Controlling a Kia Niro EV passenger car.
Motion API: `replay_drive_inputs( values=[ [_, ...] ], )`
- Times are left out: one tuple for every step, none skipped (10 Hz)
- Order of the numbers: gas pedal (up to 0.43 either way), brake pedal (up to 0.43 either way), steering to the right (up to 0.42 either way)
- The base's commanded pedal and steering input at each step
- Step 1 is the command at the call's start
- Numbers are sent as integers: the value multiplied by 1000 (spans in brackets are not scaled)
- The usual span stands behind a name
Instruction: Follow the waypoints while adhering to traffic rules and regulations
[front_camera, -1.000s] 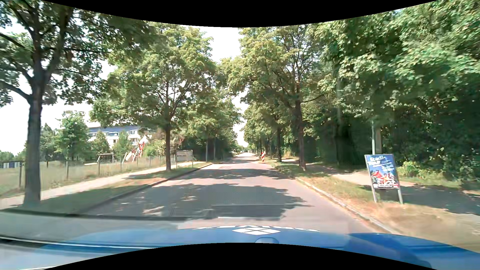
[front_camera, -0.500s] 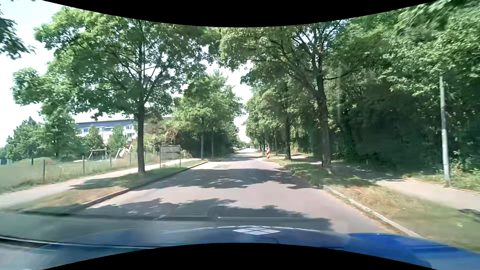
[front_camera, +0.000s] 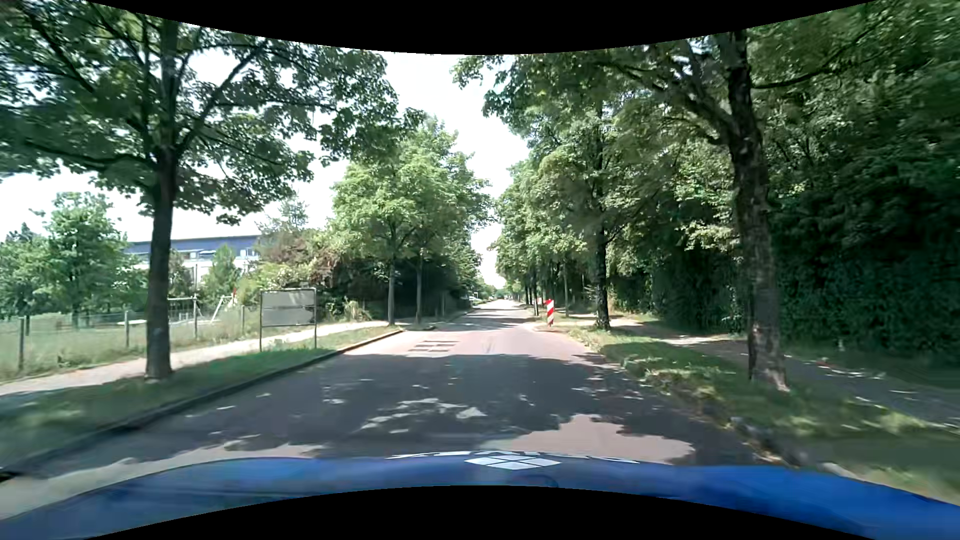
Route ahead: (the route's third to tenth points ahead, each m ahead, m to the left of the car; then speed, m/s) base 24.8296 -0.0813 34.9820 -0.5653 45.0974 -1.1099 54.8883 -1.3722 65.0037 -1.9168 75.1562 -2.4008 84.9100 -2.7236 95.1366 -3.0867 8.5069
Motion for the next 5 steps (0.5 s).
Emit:
replay_drive_inputs(
  values=[
    [28,0,-12],
    [28,0,-12],
    [28,0,-11],
    [28,0,-10],
    [28,0,-10]
  ],
)
